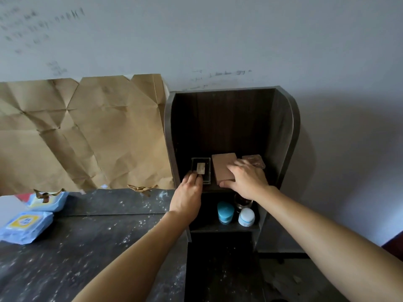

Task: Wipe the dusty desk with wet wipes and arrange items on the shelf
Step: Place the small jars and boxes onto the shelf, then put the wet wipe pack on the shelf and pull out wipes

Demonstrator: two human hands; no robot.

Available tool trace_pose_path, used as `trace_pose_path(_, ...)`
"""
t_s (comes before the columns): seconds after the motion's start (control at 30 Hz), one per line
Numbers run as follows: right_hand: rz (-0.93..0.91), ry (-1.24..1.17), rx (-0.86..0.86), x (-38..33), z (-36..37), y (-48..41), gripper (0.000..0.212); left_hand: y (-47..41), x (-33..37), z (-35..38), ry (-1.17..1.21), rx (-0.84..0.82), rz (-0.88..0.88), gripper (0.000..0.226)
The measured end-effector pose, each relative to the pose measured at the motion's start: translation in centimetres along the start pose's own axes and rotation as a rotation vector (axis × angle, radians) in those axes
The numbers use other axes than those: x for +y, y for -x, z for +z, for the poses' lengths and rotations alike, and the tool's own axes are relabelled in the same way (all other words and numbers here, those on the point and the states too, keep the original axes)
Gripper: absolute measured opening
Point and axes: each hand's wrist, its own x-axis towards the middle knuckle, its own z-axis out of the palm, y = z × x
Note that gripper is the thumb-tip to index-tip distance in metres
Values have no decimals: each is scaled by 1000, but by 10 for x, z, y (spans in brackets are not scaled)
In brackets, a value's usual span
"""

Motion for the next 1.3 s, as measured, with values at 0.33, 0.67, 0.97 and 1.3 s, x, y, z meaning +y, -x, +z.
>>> trace_pose_path(0.33,-13,-103,334,-21,6,25,42,42,-14,1,37,175,123,42)
trace_pose_path(0.67,-118,-240,113,-170,72,79,17,183,-152,-13,16,-18,-197,12)
trace_pose_path(0.97,-255,-253,-86,-367,130,57,27,328,-304,-69,-44,-111,-480,15)
trace_pose_path(1.3,-325,-243,-267,-507,197,-14,29,386,-440,-73,-12,-156,-726,24)
